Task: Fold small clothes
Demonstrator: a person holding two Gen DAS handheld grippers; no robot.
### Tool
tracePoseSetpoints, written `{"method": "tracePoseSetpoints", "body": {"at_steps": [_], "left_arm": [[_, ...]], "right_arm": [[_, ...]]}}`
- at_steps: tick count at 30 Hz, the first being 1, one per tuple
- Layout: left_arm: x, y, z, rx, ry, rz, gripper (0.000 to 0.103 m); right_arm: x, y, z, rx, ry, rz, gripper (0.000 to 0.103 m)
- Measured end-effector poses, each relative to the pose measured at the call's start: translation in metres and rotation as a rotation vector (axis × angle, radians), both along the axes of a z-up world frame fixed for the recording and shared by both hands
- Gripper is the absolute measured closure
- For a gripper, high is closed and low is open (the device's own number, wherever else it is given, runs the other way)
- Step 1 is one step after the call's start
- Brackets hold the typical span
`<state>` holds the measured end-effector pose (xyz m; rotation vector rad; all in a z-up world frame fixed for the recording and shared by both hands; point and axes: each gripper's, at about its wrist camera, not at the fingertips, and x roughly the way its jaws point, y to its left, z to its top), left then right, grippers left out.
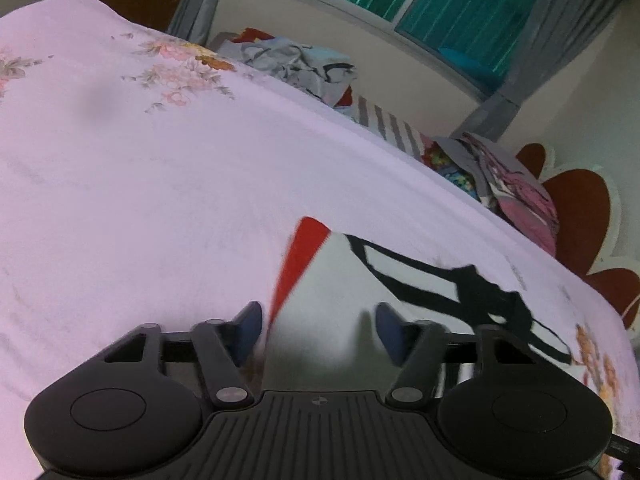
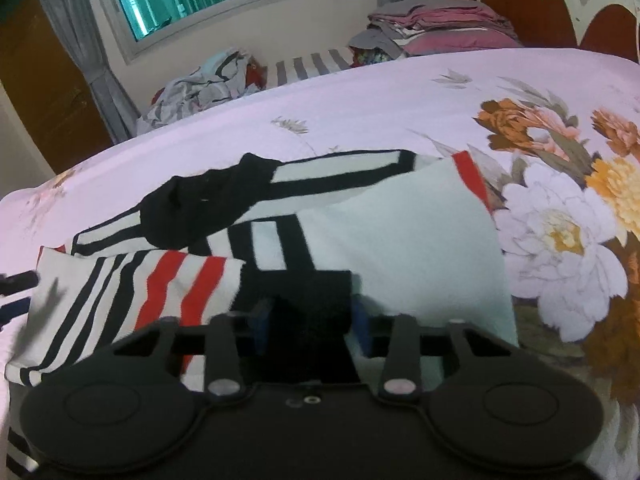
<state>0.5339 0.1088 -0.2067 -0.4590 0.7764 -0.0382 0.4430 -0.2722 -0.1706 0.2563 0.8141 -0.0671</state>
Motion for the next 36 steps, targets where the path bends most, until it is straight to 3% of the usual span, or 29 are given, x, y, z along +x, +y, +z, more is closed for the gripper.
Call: {"method": "tracePoseSetpoints", "body": {"at_steps": [3, 5, 8, 10, 15, 19, 23, 28, 32, 36], "left_arm": [[0.006, 0.001, -0.011, 0.004, -0.001, 0.030, 0.079], [0.006, 0.005, -0.014, 0.038, -0.016, 0.061, 0.083], [0.009, 0.016, -0.021, 0.005, -0.012, 0.109, 0.084], [0.012, 0.012, -0.020, 0.027, -0.011, 0.093, 0.084], [0.004, 0.016, -0.006, 0.025, -0.030, 0.114, 0.083], [-0.016, 0.006, 0.017, 0.038, -0.084, 0.051, 0.083], [-0.031, -0.017, 0.024, 0.028, -0.066, -0.033, 0.083], [-0.045, -0.056, 0.015, 0.051, -0.006, -0.134, 0.083], [-0.053, -0.071, 0.004, 0.126, 0.036, -0.153, 0.083], [-0.052, -0.072, 0.003, 0.154, 0.041, -0.157, 0.083]], "right_arm": [[0.007, 0.010, 0.002, -0.034, -0.020, 0.048, 0.088], [0.008, 0.016, 0.005, -0.072, -0.046, 0.070, 0.089], [0.011, 0.019, 0.003, -0.156, -0.061, 0.062, 0.090], [0.016, 0.013, -0.008, -0.129, -0.018, 0.056, 0.089], [0.008, 0.009, 0.007, -0.144, -0.067, 0.024, 0.078], [-0.002, 0.008, 0.022, -0.124, -0.110, 0.022, 0.076], [-0.005, 0.022, 0.028, -0.078, -0.118, 0.069, 0.074], [-0.007, 0.044, 0.019, -0.105, -0.074, 0.150, 0.075], [-0.005, 0.045, 0.004, -0.162, -0.008, 0.160, 0.072], [-0.006, 0.036, 0.002, -0.171, 0.002, 0.144, 0.074]]}}
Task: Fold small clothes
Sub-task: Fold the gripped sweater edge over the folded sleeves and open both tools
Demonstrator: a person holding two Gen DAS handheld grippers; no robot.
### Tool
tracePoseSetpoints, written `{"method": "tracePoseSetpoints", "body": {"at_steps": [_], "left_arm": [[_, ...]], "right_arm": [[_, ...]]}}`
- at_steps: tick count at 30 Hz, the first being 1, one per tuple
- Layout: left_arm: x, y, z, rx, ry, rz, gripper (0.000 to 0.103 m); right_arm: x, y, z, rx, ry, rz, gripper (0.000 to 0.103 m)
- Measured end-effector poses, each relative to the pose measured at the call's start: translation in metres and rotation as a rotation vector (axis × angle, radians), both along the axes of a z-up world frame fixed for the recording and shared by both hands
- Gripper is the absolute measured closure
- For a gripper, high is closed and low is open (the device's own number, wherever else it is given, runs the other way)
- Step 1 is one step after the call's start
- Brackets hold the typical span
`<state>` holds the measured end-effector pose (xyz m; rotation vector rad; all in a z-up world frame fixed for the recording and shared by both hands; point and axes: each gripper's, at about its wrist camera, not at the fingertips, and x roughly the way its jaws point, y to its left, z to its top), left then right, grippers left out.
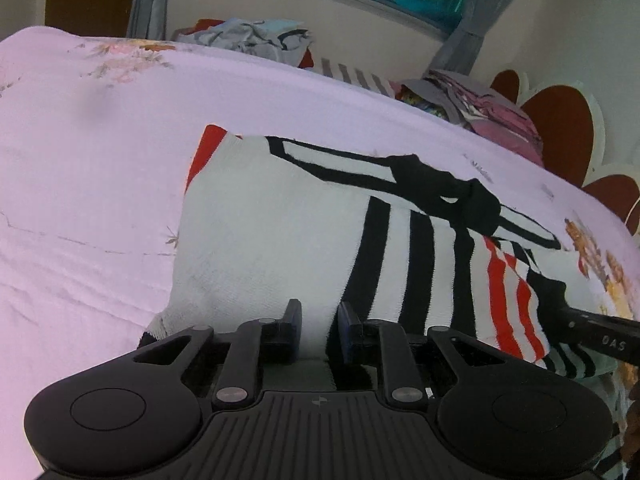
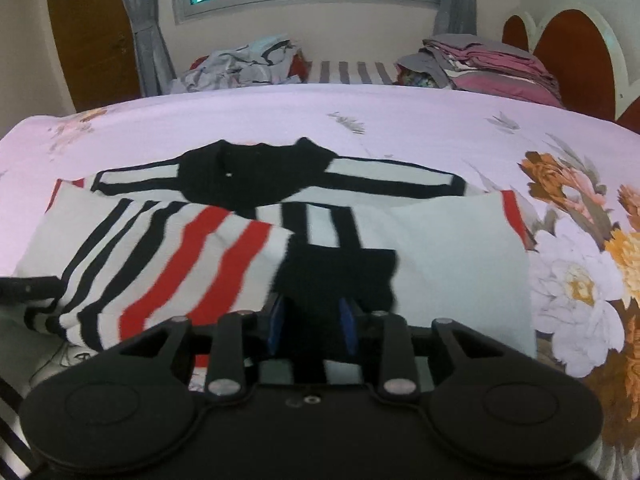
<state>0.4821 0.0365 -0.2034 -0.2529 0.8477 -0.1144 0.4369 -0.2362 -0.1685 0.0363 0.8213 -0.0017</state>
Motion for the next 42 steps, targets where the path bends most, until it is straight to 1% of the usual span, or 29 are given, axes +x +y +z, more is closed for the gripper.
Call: {"method": "tracePoseSetpoints", "body": {"at_steps": [2, 5, 7, 9, 11, 14, 17, 19, 22, 26, 30, 33, 35, 37, 38, 40, 42], "left_arm": [[-0.002, -0.002, 0.002, 0.013, 0.005, 0.003, 0.083], [-0.007, -0.008, 0.003, 0.036, 0.006, 0.006, 0.083], [-0.009, -0.011, 0.004, 0.052, 0.005, 0.000, 0.079], [-0.011, -0.014, 0.006, 0.059, 0.001, -0.010, 0.064], [-0.013, -0.019, 0.007, 0.081, -0.003, -0.022, 0.058], [-0.017, -0.027, 0.010, 0.115, -0.010, -0.037, 0.053], [-0.022, -0.029, 0.013, 0.115, -0.011, -0.035, 0.052], [-0.026, -0.032, 0.017, 0.115, -0.019, -0.035, 0.052], [-0.034, -0.043, 0.023, 0.105, -0.028, -0.050, 0.052], [-0.046, -0.062, 0.028, 0.090, -0.033, -0.096, 0.052], [-0.062, -0.077, 0.028, 0.066, -0.011, -0.142, 0.051], [-0.081, -0.083, 0.017, 0.083, 0.018, -0.165, 0.051], [-0.092, -0.083, 0.009, 0.112, 0.025, -0.173, 0.051], [-0.106, -0.081, 0.007, 0.157, -0.002, -0.202, 0.052], [-0.111, -0.079, 0.007, 0.173, -0.003, -0.211, 0.051], [-0.121, -0.071, 0.009, 0.190, 0.001, -0.213, 0.052], [-0.129, -0.059, 0.010, 0.194, 0.007, -0.207, 0.052]], "right_arm": [[-0.004, 0.000, 0.006, 0.014, -0.001, -0.005, 0.072], [-0.012, 0.009, 0.013, 0.022, -0.019, 0.025, 0.071], [-0.015, 0.016, 0.015, 0.024, -0.018, 0.048, 0.070], [-0.018, 0.021, 0.015, 0.025, -0.018, 0.068, 0.069], [-0.020, 0.024, 0.012, 0.009, -0.008, 0.081, 0.068], [-0.022, 0.019, 0.004, -0.010, 0.026, 0.069, 0.068], [-0.027, 0.009, 0.007, -0.006, 0.032, 0.047, 0.068], [-0.033, 0.005, 0.012, 0.017, 0.015, 0.053, 0.068], [-0.040, 0.012, 0.016, 0.021, 0.006, 0.089, 0.068], [-0.051, 0.025, 0.014, 0.038, 0.013, 0.142, 0.068], [-0.062, 0.030, 0.010, 0.055, 0.027, 0.171, 0.068], [-0.072, 0.032, 0.004, 0.062, 0.051, 0.196, 0.068], [-0.081, 0.035, -0.002, 0.044, 0.070, 0.231, 0.068], [-0.089, 0.037, -0.006, -0.004, 0.071, 0.262, 0.068], [-0.093, 0.036, -0.007, -0.028, 0.067, 0.272, 0.068], [-0.099, 0.031, -0.006, -0.067, 0.063, 0.271, 0.068], [-0.106, 0.021, -0.006, -0.108, 0.062, 0.241, 0.068]]}}
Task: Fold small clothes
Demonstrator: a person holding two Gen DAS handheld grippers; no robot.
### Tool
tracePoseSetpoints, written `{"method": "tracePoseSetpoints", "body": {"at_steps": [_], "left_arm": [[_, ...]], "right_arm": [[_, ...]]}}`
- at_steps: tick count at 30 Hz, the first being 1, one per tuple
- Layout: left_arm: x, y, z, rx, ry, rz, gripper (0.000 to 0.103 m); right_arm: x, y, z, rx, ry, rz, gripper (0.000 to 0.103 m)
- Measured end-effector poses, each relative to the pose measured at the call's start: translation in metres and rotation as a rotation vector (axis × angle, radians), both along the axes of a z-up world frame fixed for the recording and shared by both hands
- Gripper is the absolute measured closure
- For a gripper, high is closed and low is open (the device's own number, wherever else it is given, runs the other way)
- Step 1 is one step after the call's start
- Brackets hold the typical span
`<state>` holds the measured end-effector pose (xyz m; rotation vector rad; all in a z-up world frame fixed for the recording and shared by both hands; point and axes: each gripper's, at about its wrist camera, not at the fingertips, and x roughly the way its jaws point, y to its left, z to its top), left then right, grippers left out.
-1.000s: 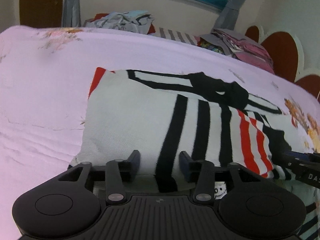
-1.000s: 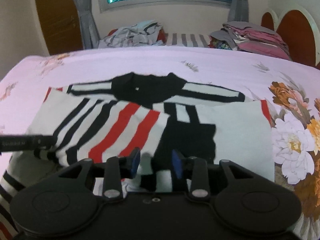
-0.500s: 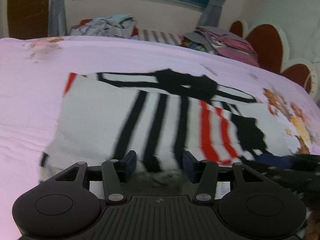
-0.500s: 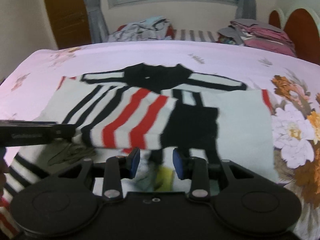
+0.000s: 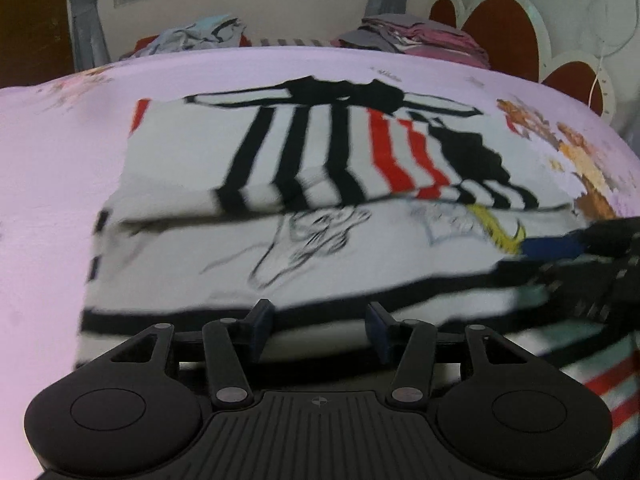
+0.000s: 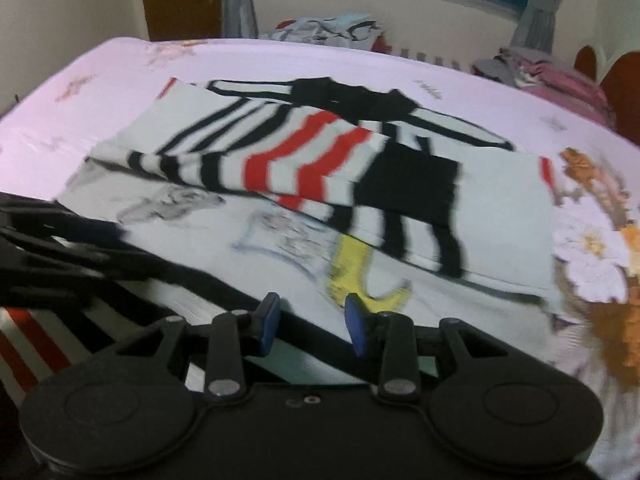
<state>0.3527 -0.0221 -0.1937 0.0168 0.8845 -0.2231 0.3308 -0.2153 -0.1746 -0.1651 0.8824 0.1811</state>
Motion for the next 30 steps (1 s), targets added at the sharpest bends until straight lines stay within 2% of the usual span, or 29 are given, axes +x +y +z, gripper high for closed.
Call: {"method": "tracePoseSetpoints", "body": {"at_steps": [2, 6, 9, 13, 17, 26, 30], "left_arm": [[-0.010, 0.013, 0.000, 0.005, 0.007, 0.011, 0.052], [-0.025, 0.033, 0.005, -0.008, 0.027, 0.035, 0.052], [-0.028, 0.027, 0.009, -0.036, 0.025, 0.013, 0.051], [-0.044, 0.012, 0.009, -0.067, 0.026, -0.076, 0.051], [-0.064, 0.012, 0.003, -0.027, 0.031, -0.117, 0.051], [-0.101, 0.042, 0.004, 0.007, 0.012, -0.140, 0.051], [-0.112, 0.046, 0.007, 0.011, 0.007, -0.141, 0.051]], "right_arm": [[-0.007, -0.015, -0.001, -0.018, 0.003, -0.049, 0.067], [-0.027, -0.033, 0.006, 0.011, 0.010, -0.131, 0.065], [-0.045, -0.019, 0.015, 0.064, -0.008, -0.131, 0.065], [-0.064, 0.023, 0.019, 0.095, -0.011, -0.099, 0.067], [-0.086, 0.056, 0.007, 0.020, 0.012, -0.069, 0.067], [-0.129, 0.043, 0.007, -0.040, 0.019, -0.221, 0.066], [-0.147, 0.047, 0.013, 0.002, -0.004, -0.235, 0.066]]}}
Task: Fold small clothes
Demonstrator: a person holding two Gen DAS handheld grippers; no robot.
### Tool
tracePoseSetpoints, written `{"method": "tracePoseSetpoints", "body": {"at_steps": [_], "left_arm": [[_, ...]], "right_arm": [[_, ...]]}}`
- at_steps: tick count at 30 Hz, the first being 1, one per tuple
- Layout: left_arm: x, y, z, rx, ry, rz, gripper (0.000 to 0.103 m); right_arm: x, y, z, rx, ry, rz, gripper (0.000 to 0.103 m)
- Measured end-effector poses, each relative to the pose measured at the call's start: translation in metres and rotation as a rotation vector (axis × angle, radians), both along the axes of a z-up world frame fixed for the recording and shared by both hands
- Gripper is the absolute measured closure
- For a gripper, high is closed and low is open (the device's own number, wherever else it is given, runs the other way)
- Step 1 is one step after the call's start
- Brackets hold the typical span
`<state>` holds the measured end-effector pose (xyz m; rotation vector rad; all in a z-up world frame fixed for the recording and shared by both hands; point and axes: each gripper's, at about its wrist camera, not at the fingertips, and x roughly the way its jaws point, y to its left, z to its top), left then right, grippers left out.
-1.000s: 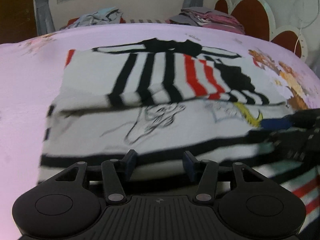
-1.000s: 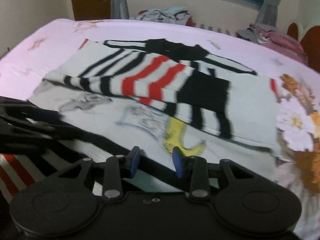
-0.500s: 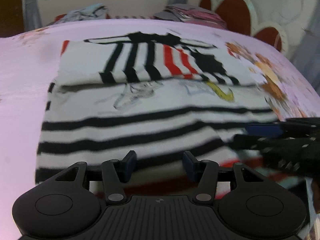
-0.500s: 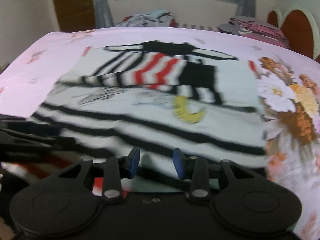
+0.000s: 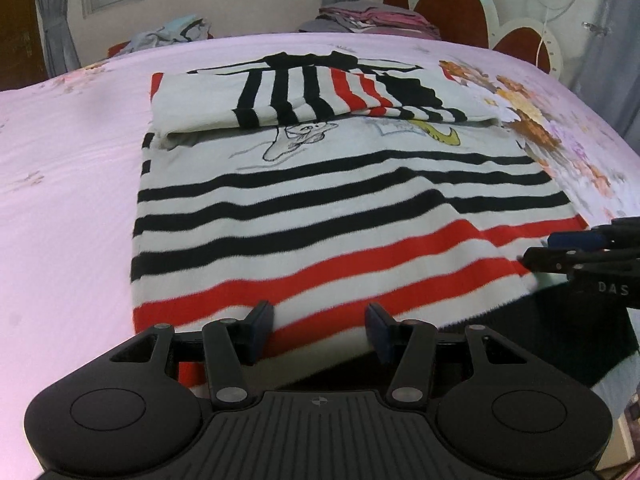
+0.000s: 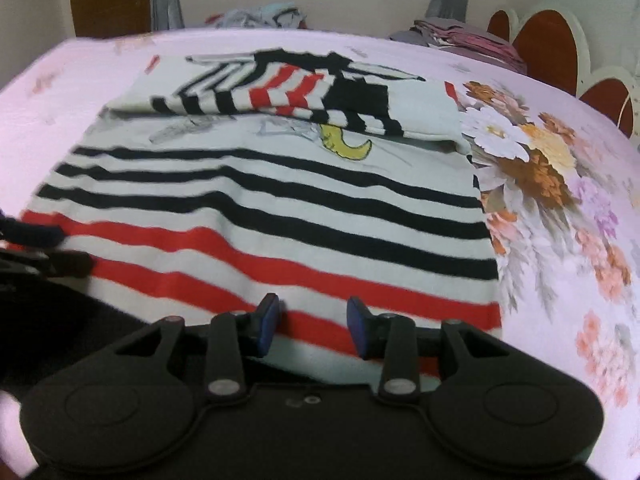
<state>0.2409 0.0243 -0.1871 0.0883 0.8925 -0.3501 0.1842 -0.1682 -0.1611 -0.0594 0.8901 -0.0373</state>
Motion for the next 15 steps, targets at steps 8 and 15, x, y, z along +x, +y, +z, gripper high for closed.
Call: {"method": "tracePoseSetpoints", "body": {"at_steps": [8, 15], "left_arm": [[-0.022, 0.009, 0.003, 0.002, -0.003, 0.005, 0.044], [-0.039, 0.027, 0.013, -0.024, -0.021, 0.033, 0.037]], "right_arm": [[-0.030, -0.001, -0.001, -0.015, 0.010, -0.052, 0.064], [-0.054, -0.021, -0.004, -0.016, 0.017, -0.132, 0.056]]}}
